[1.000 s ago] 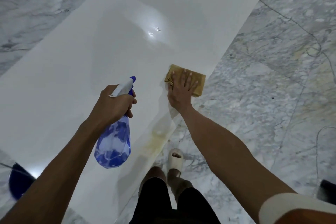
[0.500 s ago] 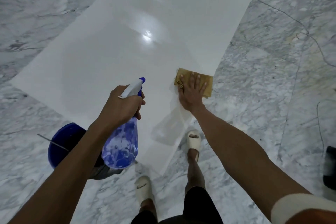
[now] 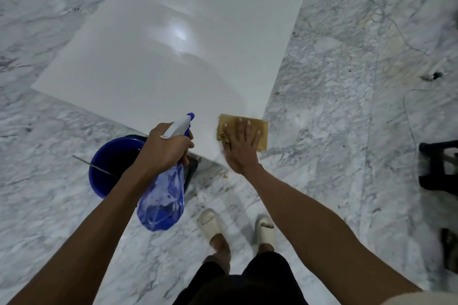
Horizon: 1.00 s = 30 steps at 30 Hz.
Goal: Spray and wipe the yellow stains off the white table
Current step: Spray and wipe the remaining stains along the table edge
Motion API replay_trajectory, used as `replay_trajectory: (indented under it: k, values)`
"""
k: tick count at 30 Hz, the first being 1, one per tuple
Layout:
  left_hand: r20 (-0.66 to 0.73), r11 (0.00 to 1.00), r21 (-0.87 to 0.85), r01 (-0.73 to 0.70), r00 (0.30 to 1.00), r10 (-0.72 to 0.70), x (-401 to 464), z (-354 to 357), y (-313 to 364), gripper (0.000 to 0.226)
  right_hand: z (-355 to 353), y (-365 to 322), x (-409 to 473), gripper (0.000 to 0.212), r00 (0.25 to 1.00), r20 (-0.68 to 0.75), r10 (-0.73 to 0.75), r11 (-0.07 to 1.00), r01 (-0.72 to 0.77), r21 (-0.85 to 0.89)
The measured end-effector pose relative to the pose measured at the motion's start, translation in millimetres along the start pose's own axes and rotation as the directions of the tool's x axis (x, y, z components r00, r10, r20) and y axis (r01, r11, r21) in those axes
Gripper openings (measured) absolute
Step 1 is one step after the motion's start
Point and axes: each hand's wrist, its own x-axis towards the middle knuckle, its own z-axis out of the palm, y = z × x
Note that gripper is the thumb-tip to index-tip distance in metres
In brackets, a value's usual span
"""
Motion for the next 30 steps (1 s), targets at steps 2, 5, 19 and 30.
replay_trajectory:
  k: [2, 5, 19, 30]
  values:
    - [0.005, 1.000, 0.007, -0.017, 1.000, 0.017, -11, 1, -3, 0.040, 6, -7, -28, 0.068, 0.999, 0.030, -0.019, 1.000, 0.019, -0.003]
    - [0.028, 0.995, 0.069, -0.067, 0.997, 0.065, -25, 6, -4, 0.045, 10, -16, -67, 0.072, 0.995, 0.083, -0.056, 0.998, 0.053, 0.046]
    - [0.113, 0.965, 0.142, -0.219, 0.972, 0.204, -57, 43, 21, 0.016, -75, -5, -108, 0.043, 0.937, 0.326, -0.128, 0.771, -0.113, 0.627]
    - [0.056, 0.942, 0.127, -0.310, 0.951, 0.306, -63, 71, 71, 0.014, -216, 53, -78, 0.059, 0.950, 0.197, 0.241, -0.186, -0.155, 0.970]
